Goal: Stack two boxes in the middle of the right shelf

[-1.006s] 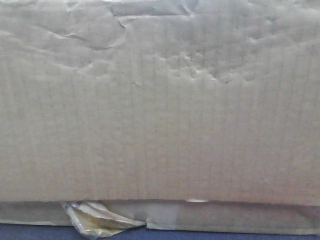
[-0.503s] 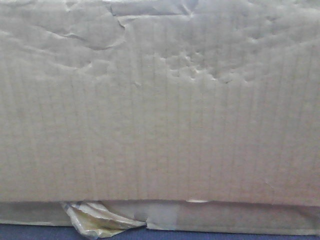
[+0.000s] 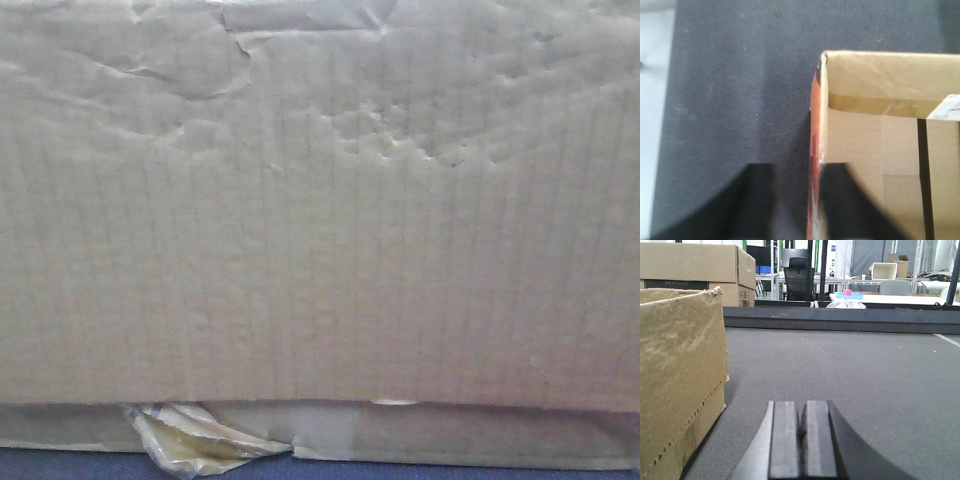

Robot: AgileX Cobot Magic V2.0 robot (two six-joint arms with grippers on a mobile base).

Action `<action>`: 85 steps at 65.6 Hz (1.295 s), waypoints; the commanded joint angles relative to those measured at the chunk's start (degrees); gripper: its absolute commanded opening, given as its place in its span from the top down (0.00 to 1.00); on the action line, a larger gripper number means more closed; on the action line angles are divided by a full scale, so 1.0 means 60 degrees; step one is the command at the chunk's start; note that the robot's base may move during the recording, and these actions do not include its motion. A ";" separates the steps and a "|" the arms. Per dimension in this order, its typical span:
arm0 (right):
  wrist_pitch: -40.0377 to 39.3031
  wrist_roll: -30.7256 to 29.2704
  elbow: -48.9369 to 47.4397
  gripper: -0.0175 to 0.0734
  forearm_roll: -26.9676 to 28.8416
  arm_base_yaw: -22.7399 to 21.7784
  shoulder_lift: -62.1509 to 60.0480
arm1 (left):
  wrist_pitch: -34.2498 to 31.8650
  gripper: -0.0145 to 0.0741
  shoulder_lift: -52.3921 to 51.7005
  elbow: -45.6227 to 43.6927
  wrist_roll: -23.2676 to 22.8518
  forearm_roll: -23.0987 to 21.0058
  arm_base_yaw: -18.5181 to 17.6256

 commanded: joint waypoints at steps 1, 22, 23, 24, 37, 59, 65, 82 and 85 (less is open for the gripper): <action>-0.0222 -0.0021 -0.0001 0.99 0.0034 -0.0012 -0.0026 | -0.0064 0.48 0.0175 -0.0095 0.0031 -0.0310 0.0050; -0.0222 -0.0021 -0.0001 0.99 0.0034 -0.0012 -0.0026 | 0.0202 0.47 0.0407 -0.0095 0.0031 -0.0425 0.0050; -0.0222 -0.0021 -0.0001 0.99 0.0034 -0.0012 -0.0026 | 0.0202 0.48 0.0407 -0.0095 0.0031 -0.0418 0.0050; -0.0222 -0.0021 -0.0001 0.99 0.0034 -0.0012 -0.0026 | 0.0202 0.48 0.0407 -0.0095 0.0048 -0.0418 0.0050; -0.0222 -0.0021 -0.0001 0.99 0.0034 -0.0012 -0.0026 | 0.0631 0.54 0.0648 -0.0095 0.0112 -0.0418 0.0050; -0.0222 -0.0021 -0.0001 0.99 0.0034 -0.0012 -0.0026 | 0.0878 0.82 0.1048 -0.0104 0.0112 -0.0819 0.0050; -0.0222 -0.0021 -0.0001 0.99 0.0034 -0.0012 -0.0026 | 0.0893 0.96 0.1048 -0.0104 0.0112 -0.0970 0.0050; -0.0222 -0.0021 -0.0001 0.99 0.0034 -0.0012 -0.0026 | 0.0824 0.96 0.0404 -0.0858 -0.0560 -0.0907 0.0137; -0.0222 -0.0021 -0.0001 0.99 0.0034 -0.0012 -0.0026 | 0.0769 0.96 0.0228 -0.1249 -0.0920 -0.0776 0.0241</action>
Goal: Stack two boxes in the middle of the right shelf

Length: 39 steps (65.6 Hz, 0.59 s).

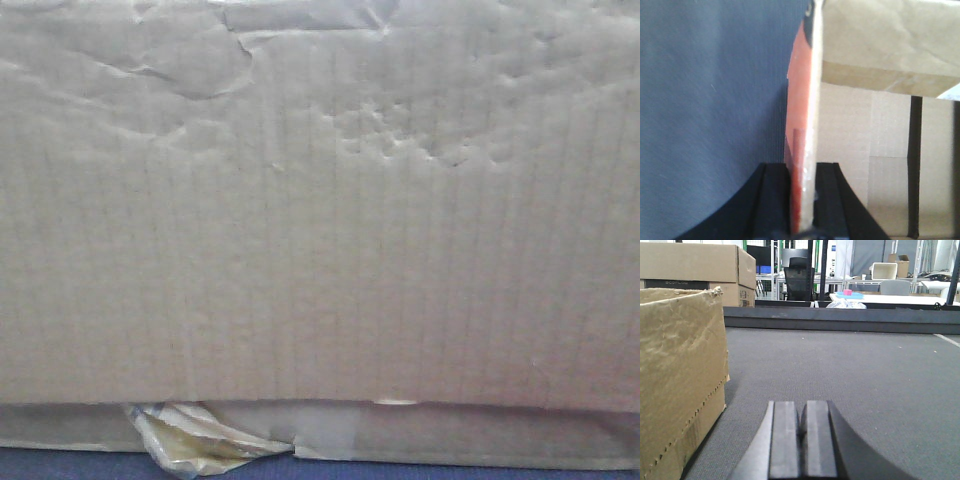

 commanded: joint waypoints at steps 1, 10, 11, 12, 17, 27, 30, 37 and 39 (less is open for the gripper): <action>-0.0222 -0.0021 -0.0001 0.99 0.0034 -0.0012 -0.0026 | -0.0174 0.96 -0.0537 -0.0857 -0.0780 -0.0066 0.0151; -0.0222 -0.0021 -0.0001 0.99 0.0034 -0.0012 -0.0026 | -0.0314 0.96 -0.0924 -0.2421 -0.1844 0.0786 0.0236; -0.0222 -0.0021 -0.0001 0.99 0.0034 -0.0012 -0.0026 | -0.0314 0.96 -0.0953 -0.2600 -0.1953 0.0860 0.0236; -0.0222 -0.0021 -0.0001 0.99 0.0034 -0.0012 -0.0026 | -0.0294 0.96 -0.0999 -0.2784 -0.2061 0.0923 0.0236; -0.0222 -0.0021 -0.0001 0.99 0.0034 -0.0012 -0.0026 | -0.0036 0.96 -0.1073 -0.3784 -0.2633 0.0980 0.0236; -0.0222 -0.0021 -0.0001 0.99 0.0034 -0.0012 -0.0026 | 0.0932 0.96 -0.1111 -0.5612 -0.3375 0.0625 -0.0014; -0.0222 -0.0021 -0.0001 0.99 0.0034 -0.0012 -0.0026 | 0.1041 0.96 -0.1111 -0.6174 -0.3668 0.0643 -0.0253; -0.0222 -0.0021 -0.0001 0.99 0.0034 -0.0012 -0.0026 | 0.1041 0.96 -0.1111 -0.7123 -0.4378 0.0658 -0.1143; -0.0222 -0.0021 -0.0001 0.99 0.0034 -0.0012 -0.0026 | 0.1041 0.96 -0.1111 -0.7292 -0.4502 0.0658 -0.1536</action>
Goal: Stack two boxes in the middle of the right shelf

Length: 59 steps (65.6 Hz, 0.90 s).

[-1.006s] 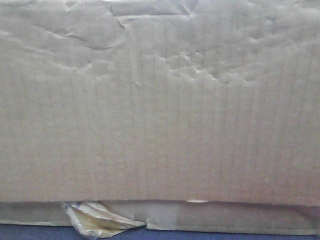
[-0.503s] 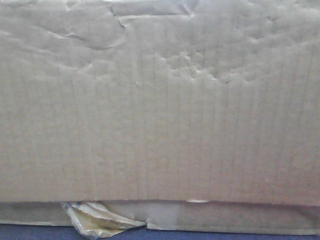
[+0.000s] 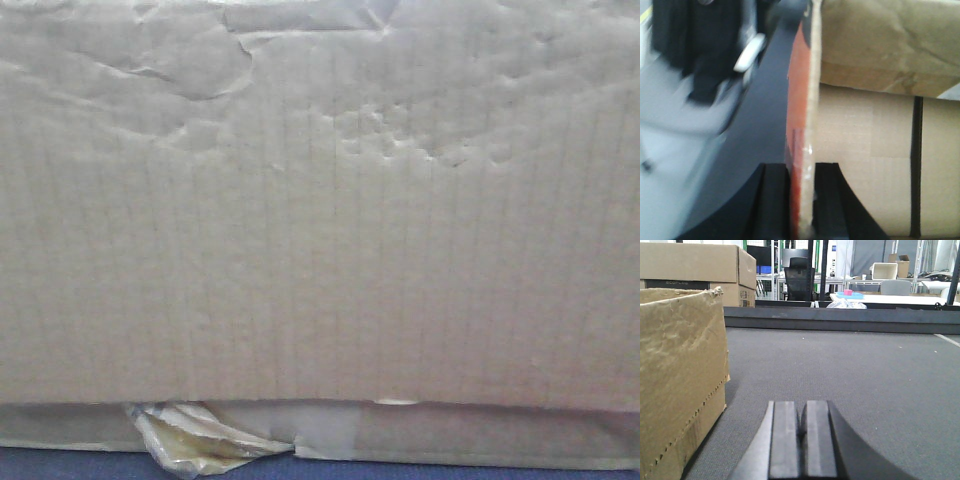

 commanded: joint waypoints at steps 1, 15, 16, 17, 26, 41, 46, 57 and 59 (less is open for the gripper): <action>-0.0222 -0.0021 -0.0001 0.99 0.0017 -0.0012 -0.0026 | -0.0044 0.96 -0.0088 -0.0681 -0.0668 -0.0273 -0.0900; -0.0222 -0.0021 -0.0001 0.99 0.0017 -0.0012 -0.0026 | -0.0044 0.96 -0.0022 -0.0636 -0.2429 0.0797 -0.3724; -0.0222 -0.0021 -0.0001 0.99 0.0017 -0.0012 -0.0026 | -0.0044 0.96 -0.0022 -0.0597 -0.2597 0.1011 -0.3955; -0.0222 -0.0021 -0.0001 0.99 0.0017 -0.0012 -0.0026 | -0.0044 0.96 -0.0022 -0.0554 -0.2767 0.1233 -0.4186; -0.0222 -0.0021 -0.0001 0.99 0.0017 -0.0012 -0.0026 | -0.0044 0.96 0.0043 -0.0042 -0.4635 0.3765 -0.6534; -0.0222 -0.0021 -0.0001 0.99 0.0017 -0.0012 -0.0026 | -0.0044 0.96 0.0454 0.1231 -0.6441 0.5333 -0.8973; -0.0222 -0.0021 -0.0001 0.99 0.0017 -0.0012 -0.0026 | -0.0044 0.96 0.0646 0.1747 -0.6828 0.5550 -0.9252; -0.0222 -0.0021 -0.0001 0.99 0.0017 -0.0012 -0.0026 | -0.0044 0.96 0.0988 0.2680 -0.6918 0.5092 -0.9282; -0.0222 -0.0021 -0.0001 0.99 0.0017 -0.0012 -0.0026 | -0.0044 0.96 0.1009 0.2816 -0.6918 0.5023 -0.9282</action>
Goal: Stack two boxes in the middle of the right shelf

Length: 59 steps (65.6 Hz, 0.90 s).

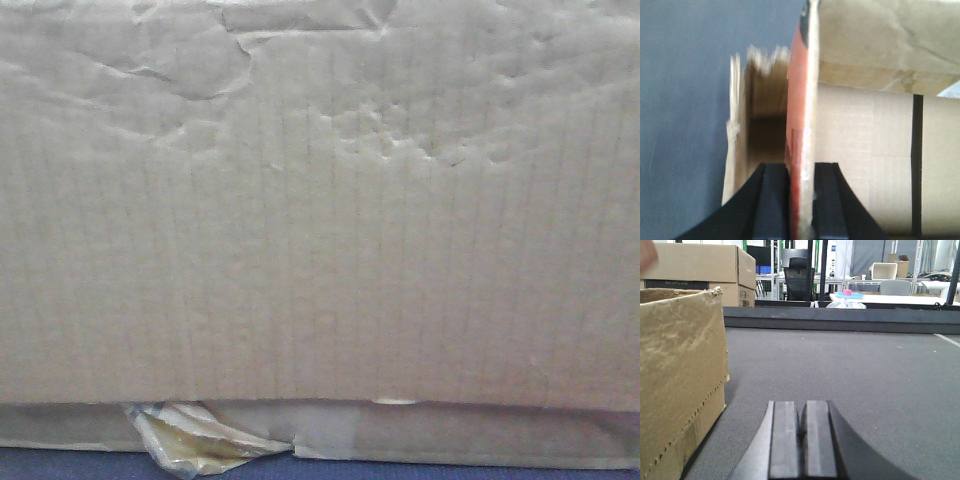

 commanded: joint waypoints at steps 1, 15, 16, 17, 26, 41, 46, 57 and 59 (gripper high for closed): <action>-0.0222 -0.0021 -0.0001 0.99 0.0017 -0.0012 -0.0026 | -0.0217 0.96 0.0072 0.0378 -0.0179 -0.0180 -0.0056; -0.0222 -0.0021 -0.0001 0.99 0.0017 -0.0012 -0.0026 | -0.0217 0.96 0.0547 0.1136 -0.0128 -0.0746 0.0092; -0.0222 -0.0021 -0.0001 0.99 0.0017 -0.0012 -0.0026 | -0.0217 0.96 0.0583 0.1179 -0.0076 -0.0820 0.0092; -0.0222 -0.0021 -0.0001 0.99 0.0017 -0.0012 -0.0026 | -0.0254 0.96 0.0606 0.1182 -0.0073 -0.0890 0.0092; -0.0222 -0.0021 -0.0001 0.99 0.0017 -0.0012 -0.0026 | -0.0387 0.96 0.0992 0.1182 -0.0035 -0.1023 0.0092; -0.0222 -0.0021 -0.0001 0.99 0.0017 -0.0012 -0.0026 | -0.0401 0.96 0.1354 0.1193 0.0152 -0.1008 0.0159; -0.0222 -0.0021 -0.0001 0.99 0.0017 -0.0012 -0.0026 | -0.0406 0.96 0.1396 0.1193 0.0172 -0.0900 0.0204; -0.0222 -0.0021 -0.0001 0.99 0.0017 -0.0012 -0.0026 | -0.0406 0.96 0.1396 0.1193 0.0172 -0.0856 0.0245; -0.0222 -0.0021 -0.0001 0.99 0.0017 -0.0012 -0.0026 | -0.0406 0.96 0.1396 0.1193 0.0215 -0.0856 0.0249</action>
